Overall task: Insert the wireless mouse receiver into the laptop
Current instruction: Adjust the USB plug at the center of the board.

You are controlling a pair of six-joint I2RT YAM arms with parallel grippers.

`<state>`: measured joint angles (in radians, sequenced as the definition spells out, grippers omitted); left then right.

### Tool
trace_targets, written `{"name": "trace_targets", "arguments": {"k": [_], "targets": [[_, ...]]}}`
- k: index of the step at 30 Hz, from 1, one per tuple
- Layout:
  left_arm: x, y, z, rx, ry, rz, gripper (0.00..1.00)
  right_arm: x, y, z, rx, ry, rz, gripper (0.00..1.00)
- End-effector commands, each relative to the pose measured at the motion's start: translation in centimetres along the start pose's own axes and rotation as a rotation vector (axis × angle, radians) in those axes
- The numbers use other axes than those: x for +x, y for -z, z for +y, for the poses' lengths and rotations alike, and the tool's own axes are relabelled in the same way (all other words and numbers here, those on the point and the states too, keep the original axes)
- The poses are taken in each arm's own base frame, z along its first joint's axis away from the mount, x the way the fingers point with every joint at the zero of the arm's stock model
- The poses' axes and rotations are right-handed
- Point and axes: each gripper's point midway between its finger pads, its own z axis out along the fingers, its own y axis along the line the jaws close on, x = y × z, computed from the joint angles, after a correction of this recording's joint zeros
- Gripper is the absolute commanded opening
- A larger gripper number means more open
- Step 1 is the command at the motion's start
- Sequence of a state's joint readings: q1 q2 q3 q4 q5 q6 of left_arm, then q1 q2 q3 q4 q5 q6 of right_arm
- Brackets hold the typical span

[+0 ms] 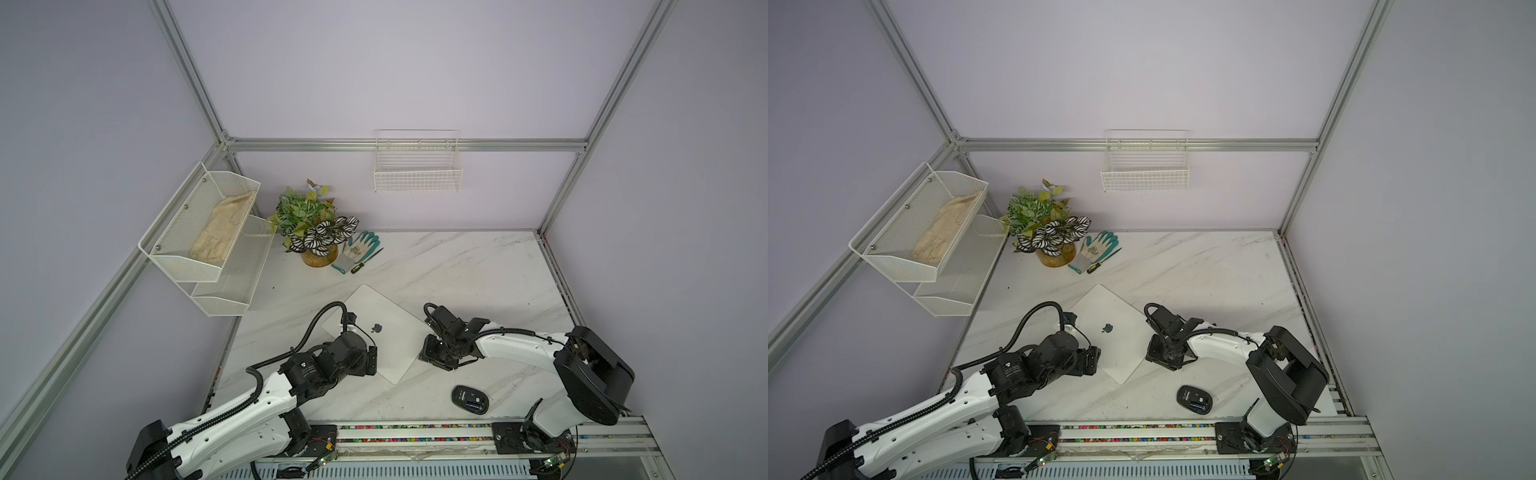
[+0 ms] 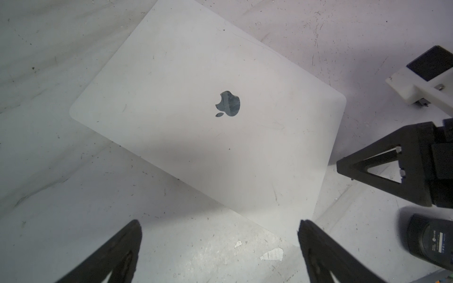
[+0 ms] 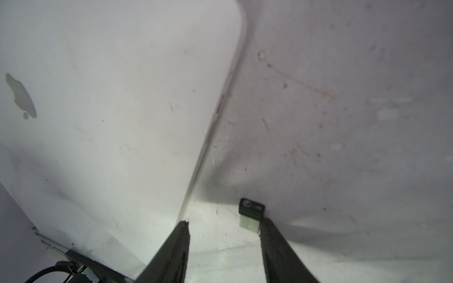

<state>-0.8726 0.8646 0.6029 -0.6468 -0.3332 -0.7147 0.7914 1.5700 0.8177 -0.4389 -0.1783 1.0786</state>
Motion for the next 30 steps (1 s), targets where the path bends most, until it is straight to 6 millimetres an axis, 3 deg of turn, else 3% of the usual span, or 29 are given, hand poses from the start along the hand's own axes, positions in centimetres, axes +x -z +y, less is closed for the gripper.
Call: {"name": "trace_targets", "arguments": {"k": [1, 24, 27, 30], "targets": [[0.0, -0.4, 0.4, -0.015, 0.009, -0.011, 1.00, 1.9, -1.3, -3.7, 0.116, -0.061, 0.064, 0.51], [0.0, -0.6, 0.8, -0.027, 0.013, -0.004, 1.00, 1.4, -2.9, -2.1, 0.086, -0.026, 0.067, 0.51], [0.0, -0.5, 0.9, -0.028, 0.014, -0.006, 1.00, 1.0, -2.2, -1.1, 0.076, 0.040, 0.065, 0.51], [-0.1, -0.3, 1.0, -0.029, 0.016, -0.012, 1.00, 0.0, 0.3, 0.8, 0.056, 0.157, 0.024, 0.51]]}}
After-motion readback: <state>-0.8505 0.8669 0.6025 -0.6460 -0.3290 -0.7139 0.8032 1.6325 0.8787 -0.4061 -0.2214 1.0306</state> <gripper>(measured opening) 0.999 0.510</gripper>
